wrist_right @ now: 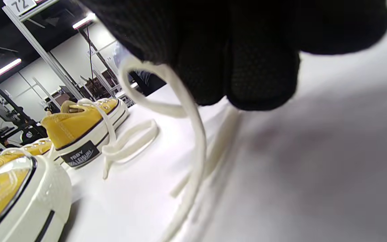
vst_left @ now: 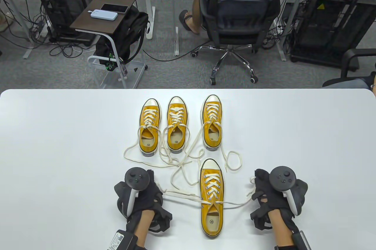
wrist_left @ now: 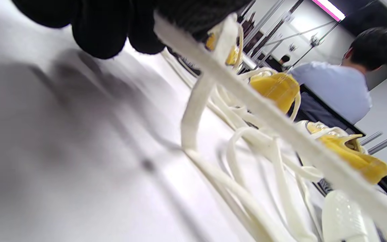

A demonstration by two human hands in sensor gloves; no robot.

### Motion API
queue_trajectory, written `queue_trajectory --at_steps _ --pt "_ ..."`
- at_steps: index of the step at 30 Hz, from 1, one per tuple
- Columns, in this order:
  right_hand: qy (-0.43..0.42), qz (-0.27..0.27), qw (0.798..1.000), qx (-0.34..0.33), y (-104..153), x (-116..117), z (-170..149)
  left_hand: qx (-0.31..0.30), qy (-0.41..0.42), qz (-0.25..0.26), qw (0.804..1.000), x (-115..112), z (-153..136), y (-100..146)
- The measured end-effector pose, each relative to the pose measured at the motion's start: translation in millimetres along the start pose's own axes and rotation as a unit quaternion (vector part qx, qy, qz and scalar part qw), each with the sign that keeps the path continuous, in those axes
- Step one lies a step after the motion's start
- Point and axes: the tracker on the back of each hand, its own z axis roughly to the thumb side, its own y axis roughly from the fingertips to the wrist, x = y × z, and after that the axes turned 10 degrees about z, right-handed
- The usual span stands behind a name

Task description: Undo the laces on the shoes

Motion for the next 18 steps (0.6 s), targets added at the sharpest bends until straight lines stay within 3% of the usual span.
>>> queue_trajectory --at_steps 6,9,14,18 --pt "-0.017 -0.021 1.000 -0.006 4 -8 0 0.015 0.073 -0.013 0.997 18 -7 -1" --pt "-0.029 -0.019 0.999 -0.031 10 -12 6 0.010 0.108 0.004 0.994 28 -10 -1" --pt "0.001 0.003 0.995 -0.102 28 -10 37 0.021 0.147 -0.021 0.989 31 -16 -4" --pt "0.070 0.028 0.983 -0.170 53 -7 76 0.029 0.120 -0.015 0.992 31 -19 -7"
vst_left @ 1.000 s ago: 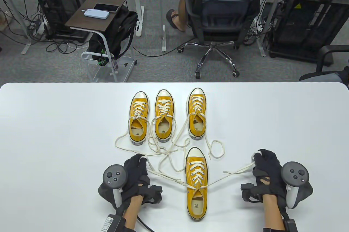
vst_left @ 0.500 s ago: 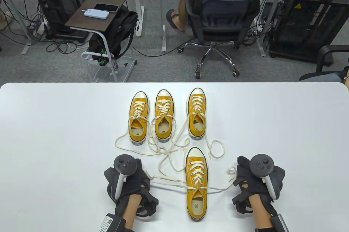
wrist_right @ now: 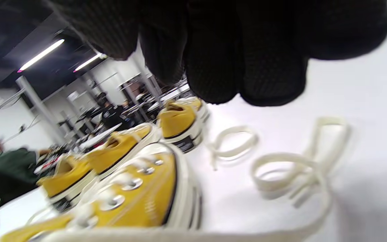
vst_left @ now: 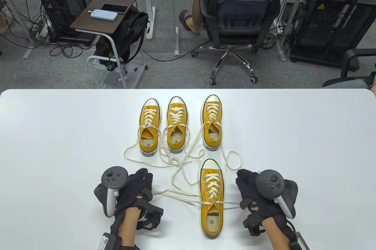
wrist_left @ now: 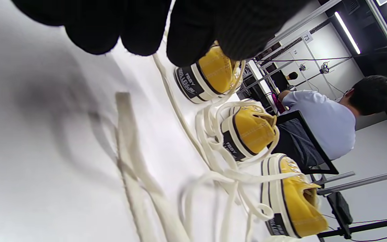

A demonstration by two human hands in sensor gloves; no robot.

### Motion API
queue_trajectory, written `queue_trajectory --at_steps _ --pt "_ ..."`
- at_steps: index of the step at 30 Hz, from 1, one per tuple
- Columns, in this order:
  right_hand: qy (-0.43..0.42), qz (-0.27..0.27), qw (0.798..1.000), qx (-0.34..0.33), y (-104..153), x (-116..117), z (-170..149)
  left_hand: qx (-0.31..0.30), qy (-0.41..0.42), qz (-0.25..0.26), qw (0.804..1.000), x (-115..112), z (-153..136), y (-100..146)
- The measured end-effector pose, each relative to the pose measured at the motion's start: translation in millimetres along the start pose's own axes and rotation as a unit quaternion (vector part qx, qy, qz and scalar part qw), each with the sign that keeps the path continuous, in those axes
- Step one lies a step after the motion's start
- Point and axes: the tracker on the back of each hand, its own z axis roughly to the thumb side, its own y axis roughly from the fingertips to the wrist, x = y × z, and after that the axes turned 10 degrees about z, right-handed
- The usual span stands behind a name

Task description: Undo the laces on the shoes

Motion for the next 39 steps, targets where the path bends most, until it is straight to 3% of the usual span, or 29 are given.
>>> queue_trajectory --at_steps 5,10,19,22,29,34,39 --pt "0.087 0.060 0.992 -0.062 24 12 42 0.000 -0.012 0.001 1.000 0 0 0" --pt "0.193 0.161 0.964 -0.082 43 40 60 -0.002 -0.012 -0.001 1.000 1 0 -1" --pt "0.269 0.269 0.921 -0.081 40 82 68 0.000 -0.020 -0.012 1.000 -1 0 -1" --pt "0.307 0.252 0.914 -0.079 41 96 70 0.001 -0.022 -0.013 1.000 -1 0 -2" --pt "0.337 0.194 0.916 -0.102 50 95 74 0.000 -0.025 -0.013 1.000 -2 1 -2" --pt "0.295 0.115 0.941 -0.117 58 64 76 0.002 -0.024 -0.013 1.000 -2 1 -2" --pt "0.227 0.098 0.962 -0.114 61 36 72 0.003 -0.024 -0.012 1.000 -1 1 -2"
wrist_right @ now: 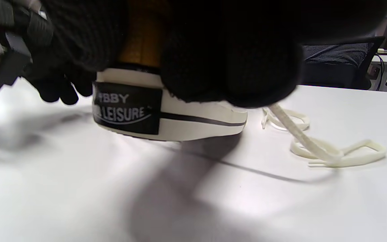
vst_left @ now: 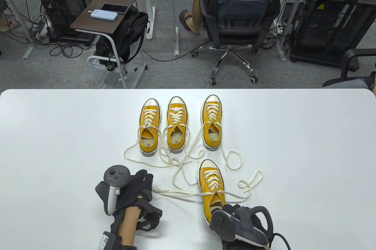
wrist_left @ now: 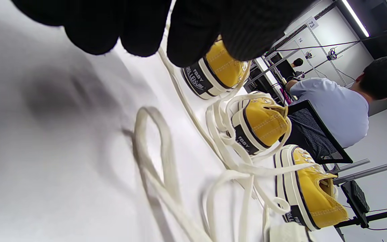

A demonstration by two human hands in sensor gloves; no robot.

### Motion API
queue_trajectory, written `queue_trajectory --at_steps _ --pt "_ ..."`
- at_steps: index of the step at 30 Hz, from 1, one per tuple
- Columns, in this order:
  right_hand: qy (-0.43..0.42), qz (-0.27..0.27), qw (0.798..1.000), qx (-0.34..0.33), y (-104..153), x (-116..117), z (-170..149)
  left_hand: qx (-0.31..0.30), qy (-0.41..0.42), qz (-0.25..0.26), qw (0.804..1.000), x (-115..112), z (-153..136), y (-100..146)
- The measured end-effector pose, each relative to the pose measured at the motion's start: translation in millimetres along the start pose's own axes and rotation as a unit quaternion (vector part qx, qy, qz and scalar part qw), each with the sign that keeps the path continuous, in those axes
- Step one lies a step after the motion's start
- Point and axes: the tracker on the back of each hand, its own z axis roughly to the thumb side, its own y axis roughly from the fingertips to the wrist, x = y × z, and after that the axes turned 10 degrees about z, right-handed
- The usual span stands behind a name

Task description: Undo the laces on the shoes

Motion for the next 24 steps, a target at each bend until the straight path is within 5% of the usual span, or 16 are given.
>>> queue_trajectory --at_steps 14,24 --pt "-0.083 -0.148 0.983 0.063 16 -79 -45 0.002 0.004 0.003 1.000 2 0 -1" --pt "-0.059 -0.148 0.976 0.148 -49 -119 -95 0.002 0.004 0.002 1.000 3 -1 -1"
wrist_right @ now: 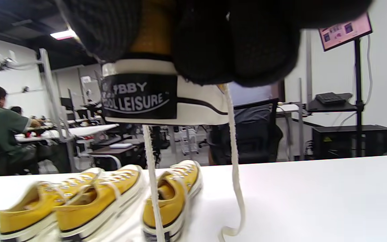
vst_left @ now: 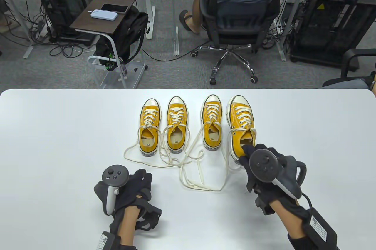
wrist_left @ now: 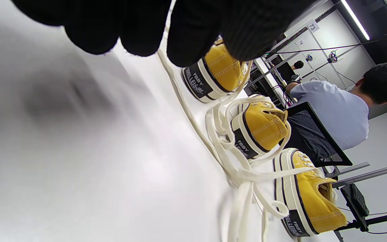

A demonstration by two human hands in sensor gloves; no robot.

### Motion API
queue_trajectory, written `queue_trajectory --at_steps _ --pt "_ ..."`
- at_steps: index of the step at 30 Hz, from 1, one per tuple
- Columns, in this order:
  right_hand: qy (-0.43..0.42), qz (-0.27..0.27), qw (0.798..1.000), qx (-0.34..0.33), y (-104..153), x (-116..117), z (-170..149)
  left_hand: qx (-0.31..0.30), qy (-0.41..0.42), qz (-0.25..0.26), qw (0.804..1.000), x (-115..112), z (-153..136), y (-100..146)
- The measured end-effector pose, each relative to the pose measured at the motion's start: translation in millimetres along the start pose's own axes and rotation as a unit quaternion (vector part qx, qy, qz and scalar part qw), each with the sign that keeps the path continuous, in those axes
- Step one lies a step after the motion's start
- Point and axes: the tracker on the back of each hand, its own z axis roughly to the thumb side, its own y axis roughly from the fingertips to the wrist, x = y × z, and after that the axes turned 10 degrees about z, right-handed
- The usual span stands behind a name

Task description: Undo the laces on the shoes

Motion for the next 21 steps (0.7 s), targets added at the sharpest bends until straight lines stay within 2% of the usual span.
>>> queue_trajectory --at_steps 5,9,16,21 --pt "0.022 0.001 0.999 0.028 -47 16 -13 0.000 0.000 0.001 1.000 0 0 -1" --pt "0.027 0.008 0.999 0.042 -76 32 -20 0.001 -0.001 0.000 1.000 1 0 -1" --pt "0.020 0.033 0.996 0.078 -113 63 -33 -0.002 -0.006 0.000 1.000 1 1 -2" --pt "0.013 0.055 0.994 0.098 -129 87 -43 -0.001 -0.011 0.000 1.000 1 2 -2"
